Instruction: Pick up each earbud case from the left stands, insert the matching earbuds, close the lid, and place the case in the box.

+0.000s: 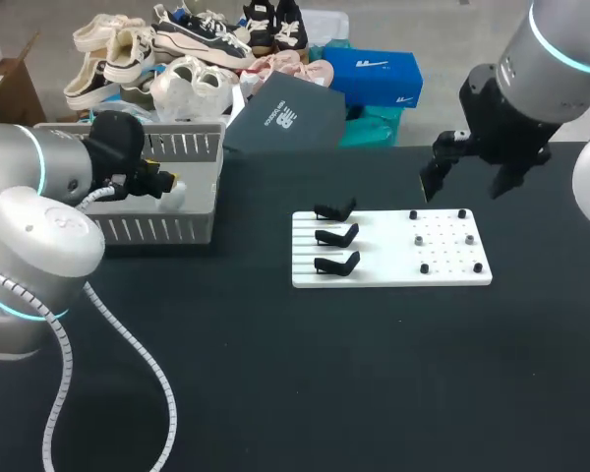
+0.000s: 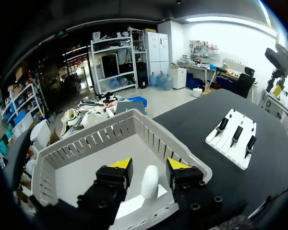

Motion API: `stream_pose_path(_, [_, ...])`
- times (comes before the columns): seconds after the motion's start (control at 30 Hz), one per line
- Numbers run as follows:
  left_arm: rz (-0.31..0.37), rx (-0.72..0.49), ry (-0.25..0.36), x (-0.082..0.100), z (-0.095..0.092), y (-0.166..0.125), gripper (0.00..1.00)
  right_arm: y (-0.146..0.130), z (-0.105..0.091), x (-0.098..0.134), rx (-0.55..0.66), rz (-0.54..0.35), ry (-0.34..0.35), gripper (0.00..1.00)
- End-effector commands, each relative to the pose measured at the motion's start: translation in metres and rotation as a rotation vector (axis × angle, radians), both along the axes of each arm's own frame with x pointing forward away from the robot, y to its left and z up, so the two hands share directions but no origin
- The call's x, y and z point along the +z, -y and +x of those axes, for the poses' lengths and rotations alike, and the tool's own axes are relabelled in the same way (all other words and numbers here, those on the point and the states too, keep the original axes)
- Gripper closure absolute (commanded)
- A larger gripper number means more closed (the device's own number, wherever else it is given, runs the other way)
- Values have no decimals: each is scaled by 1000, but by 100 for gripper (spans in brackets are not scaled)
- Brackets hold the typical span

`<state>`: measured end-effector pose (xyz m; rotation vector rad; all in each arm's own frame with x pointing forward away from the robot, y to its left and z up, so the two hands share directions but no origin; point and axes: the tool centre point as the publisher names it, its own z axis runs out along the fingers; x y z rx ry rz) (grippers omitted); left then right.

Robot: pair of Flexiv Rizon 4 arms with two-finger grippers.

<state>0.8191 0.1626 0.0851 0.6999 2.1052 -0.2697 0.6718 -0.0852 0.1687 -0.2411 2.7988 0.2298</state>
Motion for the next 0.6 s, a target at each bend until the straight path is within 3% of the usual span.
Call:
stream_pose_path(0.03, [13,1,-13,1,11,3,0,1,-3,0,-3,0,7,0])
stream_pose_path(0.2, [12,-31,27,15,2,17,0,1,-3,0,-3,0,7,0])
stream_pose_path(0.37, [-45,-126,40,28,-24,53,0,1,-3,0,-3,0,7,0])
stream_pose_path(0.6, [-136,-248,-15,32,-64,93,0,1,-3,0,-3,0,7,0])
